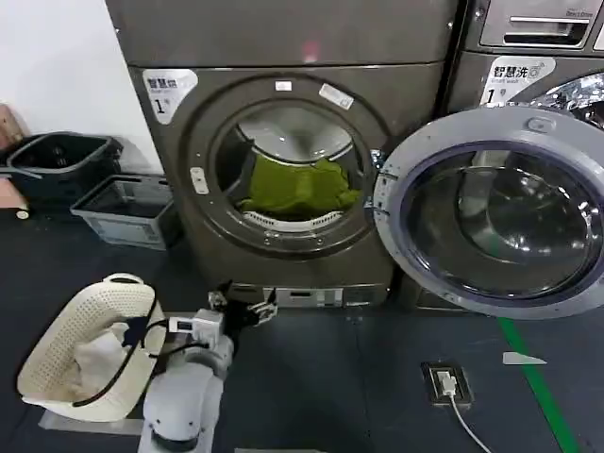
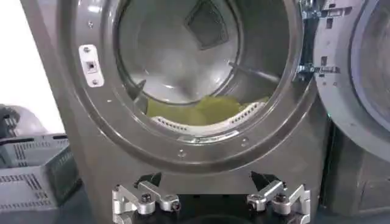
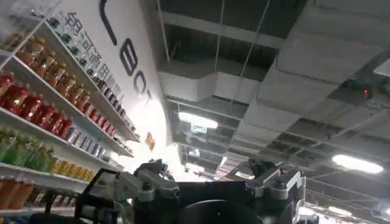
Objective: Grasp the clothes from the dryer.
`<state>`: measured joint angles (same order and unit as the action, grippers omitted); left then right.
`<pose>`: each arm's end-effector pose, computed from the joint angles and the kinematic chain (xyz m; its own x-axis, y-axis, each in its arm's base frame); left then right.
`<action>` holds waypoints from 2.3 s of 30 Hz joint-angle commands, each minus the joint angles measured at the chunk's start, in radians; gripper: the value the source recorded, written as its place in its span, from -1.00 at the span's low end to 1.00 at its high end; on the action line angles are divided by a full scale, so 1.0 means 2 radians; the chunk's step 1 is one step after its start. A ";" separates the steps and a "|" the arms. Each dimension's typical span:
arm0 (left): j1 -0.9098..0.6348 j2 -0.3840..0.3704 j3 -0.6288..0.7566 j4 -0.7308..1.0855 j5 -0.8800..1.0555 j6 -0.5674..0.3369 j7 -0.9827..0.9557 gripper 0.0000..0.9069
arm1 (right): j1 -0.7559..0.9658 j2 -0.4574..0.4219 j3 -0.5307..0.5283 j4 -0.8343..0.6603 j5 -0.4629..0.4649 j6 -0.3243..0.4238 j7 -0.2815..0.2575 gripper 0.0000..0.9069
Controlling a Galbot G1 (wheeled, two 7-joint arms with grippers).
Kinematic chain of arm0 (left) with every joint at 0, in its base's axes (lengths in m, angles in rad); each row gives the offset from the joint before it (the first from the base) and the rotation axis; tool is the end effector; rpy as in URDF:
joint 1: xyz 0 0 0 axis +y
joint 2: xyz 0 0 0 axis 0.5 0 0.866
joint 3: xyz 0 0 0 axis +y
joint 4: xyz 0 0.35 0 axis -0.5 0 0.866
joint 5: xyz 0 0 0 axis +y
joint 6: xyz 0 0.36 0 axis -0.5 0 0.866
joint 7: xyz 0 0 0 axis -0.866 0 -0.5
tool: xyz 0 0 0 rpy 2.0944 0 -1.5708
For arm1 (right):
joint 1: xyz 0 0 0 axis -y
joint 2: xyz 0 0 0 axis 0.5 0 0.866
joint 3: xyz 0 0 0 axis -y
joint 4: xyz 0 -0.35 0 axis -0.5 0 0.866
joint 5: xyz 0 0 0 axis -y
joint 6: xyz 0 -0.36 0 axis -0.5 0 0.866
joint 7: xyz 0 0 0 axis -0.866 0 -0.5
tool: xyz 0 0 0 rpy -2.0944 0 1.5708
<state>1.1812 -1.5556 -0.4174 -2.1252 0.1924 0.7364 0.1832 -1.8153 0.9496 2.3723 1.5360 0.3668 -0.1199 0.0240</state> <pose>0.2801 -0.0300 -0.2002 -0.9325 0.1530 0.3271 0.2009 0.9725 0.1178 -0.1359 -0.4923 0.0014 -0.1182 0.8670 -0.4841 0.9572 -0.0302 -0.2879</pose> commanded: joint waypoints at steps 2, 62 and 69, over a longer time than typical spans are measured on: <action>0.000 -0.001 0.001 0.002 0.001 0.024 0.000 1.00 | 0.001 0.001 0.000 -0.001 -0.001 0.001 -0.001 1.00; -0.002 -0.002 0.009 0.003 0.014 0.024 0.002 1.00 | 0.014 0.028 0.002 0.025 0.062 0.014 0.024 1.00; -0.001 -0.003 0.007 0.001 0.011 0.024 -0.013 1.00 | 0.012 0.029 0.004 0.024 0.064 0.014 0.024 1.00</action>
<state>1.1771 -1.5608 -0.4019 -2.1243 0.2160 0.7363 0.1703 -1.7908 1.0079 2.3805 1.5846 0.4934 -0.0927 0.0720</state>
